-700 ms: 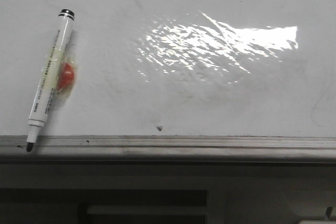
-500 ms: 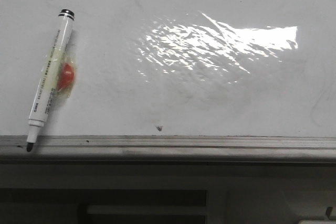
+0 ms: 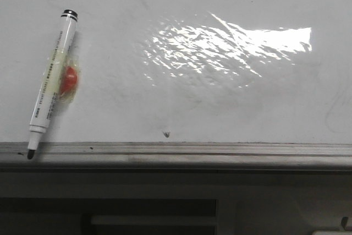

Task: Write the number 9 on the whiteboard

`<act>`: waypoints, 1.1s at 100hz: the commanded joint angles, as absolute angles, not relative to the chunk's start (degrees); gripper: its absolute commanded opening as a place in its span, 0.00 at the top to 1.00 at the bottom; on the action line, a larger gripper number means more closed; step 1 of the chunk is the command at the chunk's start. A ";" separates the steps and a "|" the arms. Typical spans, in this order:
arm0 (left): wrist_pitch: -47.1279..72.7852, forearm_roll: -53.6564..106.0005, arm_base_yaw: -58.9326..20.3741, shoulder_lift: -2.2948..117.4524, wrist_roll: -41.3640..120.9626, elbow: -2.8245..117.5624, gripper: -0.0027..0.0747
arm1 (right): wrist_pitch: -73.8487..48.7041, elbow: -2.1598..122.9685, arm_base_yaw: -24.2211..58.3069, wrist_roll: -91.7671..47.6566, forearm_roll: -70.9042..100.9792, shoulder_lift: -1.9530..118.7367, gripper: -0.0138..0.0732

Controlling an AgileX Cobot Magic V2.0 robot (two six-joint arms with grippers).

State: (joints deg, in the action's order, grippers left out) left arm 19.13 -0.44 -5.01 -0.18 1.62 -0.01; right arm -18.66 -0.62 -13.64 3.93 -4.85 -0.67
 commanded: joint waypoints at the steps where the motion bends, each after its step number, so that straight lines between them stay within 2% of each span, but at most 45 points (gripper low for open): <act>1: 16.06 -1.57 -4.99 -1.82 1.25 -1.08 0.99 | -17.75 -2.32 -13.83 3.50 -4.95 -1.63 0.91; 28: 15.84 -1.88 -4.99 -1.82 1.25 -1.08 0.99 | -16.61 -2.32 -13.83 3.50 -5.96 -1.63 0.91; 51: 14.28 -2.36 -4.99 -1.82 1.25 -1.08 0.99 | -6.46 -2.32 -13.52 3.50 -5.96 -1.63 0.91; 82: 11.50 -4.46 -4.99 -1.82 1.25 -1.08 0.99 | -3.37 -2.32 -1.82 3.50 -6.27 -1.53 0.91; 110: -1.61 -4.46 -4.99 -1.82 1.25 -1.08 0.99 | 4.87 -2.22 0.66 3.50 -6.27 -1.53 0.91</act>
